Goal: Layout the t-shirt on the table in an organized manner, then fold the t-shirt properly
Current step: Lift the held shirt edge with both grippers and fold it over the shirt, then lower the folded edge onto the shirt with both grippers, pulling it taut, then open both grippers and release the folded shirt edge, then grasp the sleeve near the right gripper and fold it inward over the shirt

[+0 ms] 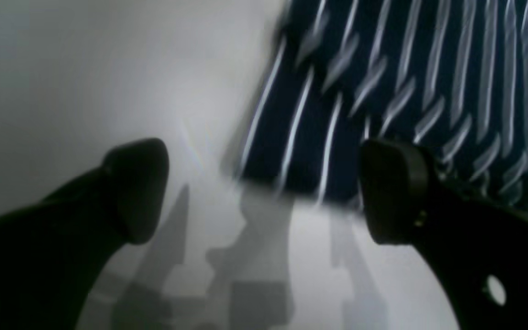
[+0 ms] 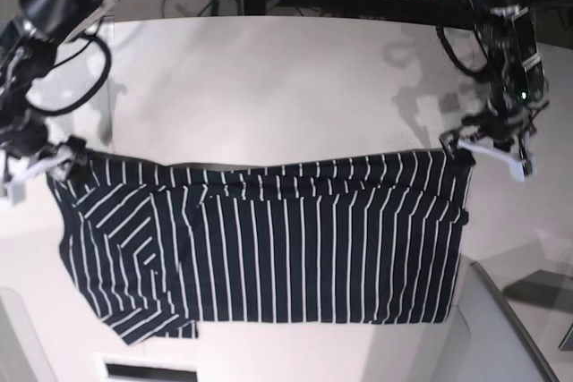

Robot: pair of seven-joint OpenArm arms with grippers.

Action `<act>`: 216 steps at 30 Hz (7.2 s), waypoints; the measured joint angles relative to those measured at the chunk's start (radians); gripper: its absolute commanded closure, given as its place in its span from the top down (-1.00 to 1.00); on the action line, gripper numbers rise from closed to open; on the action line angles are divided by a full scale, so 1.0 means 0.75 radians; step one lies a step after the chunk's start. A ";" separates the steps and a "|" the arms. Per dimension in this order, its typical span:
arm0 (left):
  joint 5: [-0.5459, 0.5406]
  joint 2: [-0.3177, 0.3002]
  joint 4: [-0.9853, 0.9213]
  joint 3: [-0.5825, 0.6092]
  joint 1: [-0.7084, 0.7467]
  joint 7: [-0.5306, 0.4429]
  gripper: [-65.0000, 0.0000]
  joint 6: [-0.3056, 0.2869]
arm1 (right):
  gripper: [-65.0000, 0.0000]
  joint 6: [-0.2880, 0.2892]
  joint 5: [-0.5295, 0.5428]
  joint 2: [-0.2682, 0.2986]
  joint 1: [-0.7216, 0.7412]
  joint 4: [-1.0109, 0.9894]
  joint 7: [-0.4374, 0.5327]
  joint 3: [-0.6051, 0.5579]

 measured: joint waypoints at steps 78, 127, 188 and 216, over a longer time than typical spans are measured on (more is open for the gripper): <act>-0.222 -0.064 -0.255 -0.009 -0.291 0.187 -1.00 -0.005 | -1.00 -0.185 0.010 0.208 0.227 -0.345 0.143 -0.086; -0.230 -0.049 -0.014 -0.005 0.203 0.132 -1.00 0.049 | -1.00 -0.317 0.035 0.207 -0.158 -0.240 0.017 -0.127; -0.227 -0.022 0.175 -0.019 0.509 0.119 -0.12 0.054 | 0.14 -0.300 0.025 0.091 -0.455 0.007 0.008 0.026; -0.230 0.054 0.412 -0.153 0.450 0.129 -1.00 0.040 | 0.27 0.005 0.022 -0.074 -0.575 0.478 -0.206 -0.359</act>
